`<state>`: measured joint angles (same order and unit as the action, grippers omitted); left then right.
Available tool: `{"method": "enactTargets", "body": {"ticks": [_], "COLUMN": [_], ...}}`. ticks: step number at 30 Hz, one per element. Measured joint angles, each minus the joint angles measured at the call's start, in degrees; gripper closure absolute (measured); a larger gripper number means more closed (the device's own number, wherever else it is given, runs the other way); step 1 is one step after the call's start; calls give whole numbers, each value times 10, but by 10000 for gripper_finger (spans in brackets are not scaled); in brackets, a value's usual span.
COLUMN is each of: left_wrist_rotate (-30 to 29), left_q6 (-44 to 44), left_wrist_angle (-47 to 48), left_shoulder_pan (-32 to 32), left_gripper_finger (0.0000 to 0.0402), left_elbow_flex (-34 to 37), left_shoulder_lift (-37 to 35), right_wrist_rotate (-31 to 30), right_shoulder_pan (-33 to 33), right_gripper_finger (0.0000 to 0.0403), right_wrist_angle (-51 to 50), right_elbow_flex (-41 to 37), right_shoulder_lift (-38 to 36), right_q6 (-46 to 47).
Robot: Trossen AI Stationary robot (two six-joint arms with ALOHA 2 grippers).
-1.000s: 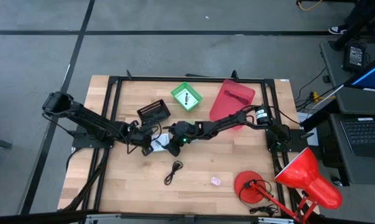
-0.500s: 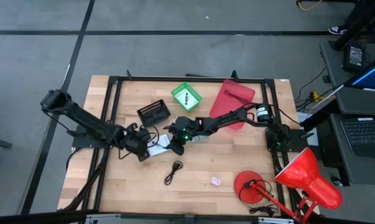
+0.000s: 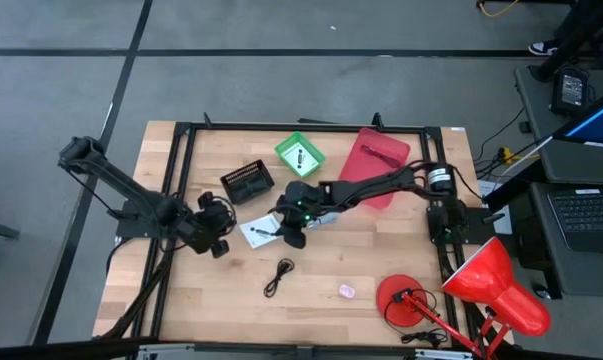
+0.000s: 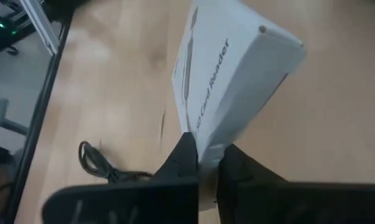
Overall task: Pick and place items into bin
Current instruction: Put the white card reader box into the green bin
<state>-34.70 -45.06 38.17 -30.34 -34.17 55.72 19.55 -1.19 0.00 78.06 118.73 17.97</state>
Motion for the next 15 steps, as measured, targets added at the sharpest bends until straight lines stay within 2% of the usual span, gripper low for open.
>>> {"method": "enactTargets", "body": {"ticks": [5,15], "left_wrist_rotate": [-28,-63], "left_q6": [-6,-16], "left_wrist_angle": [5,2], "left_shoulder_pan": [-10,-11], "left_gripper_finger": [400,400], "left_elbow_flex": [0,0], "left_shoulder_lift": [-12,-8], "right_wrist_rotate": [-24,-69], "right_shoulder_pan": [-9,-34], "right_gripper_finger": [397,397], "right_wrist_angle": [-69,-126], "right_elbow_flex": [-1,0], "right_shoulder_lift": [-38,-99], "right_q6": [-32,-73]}}
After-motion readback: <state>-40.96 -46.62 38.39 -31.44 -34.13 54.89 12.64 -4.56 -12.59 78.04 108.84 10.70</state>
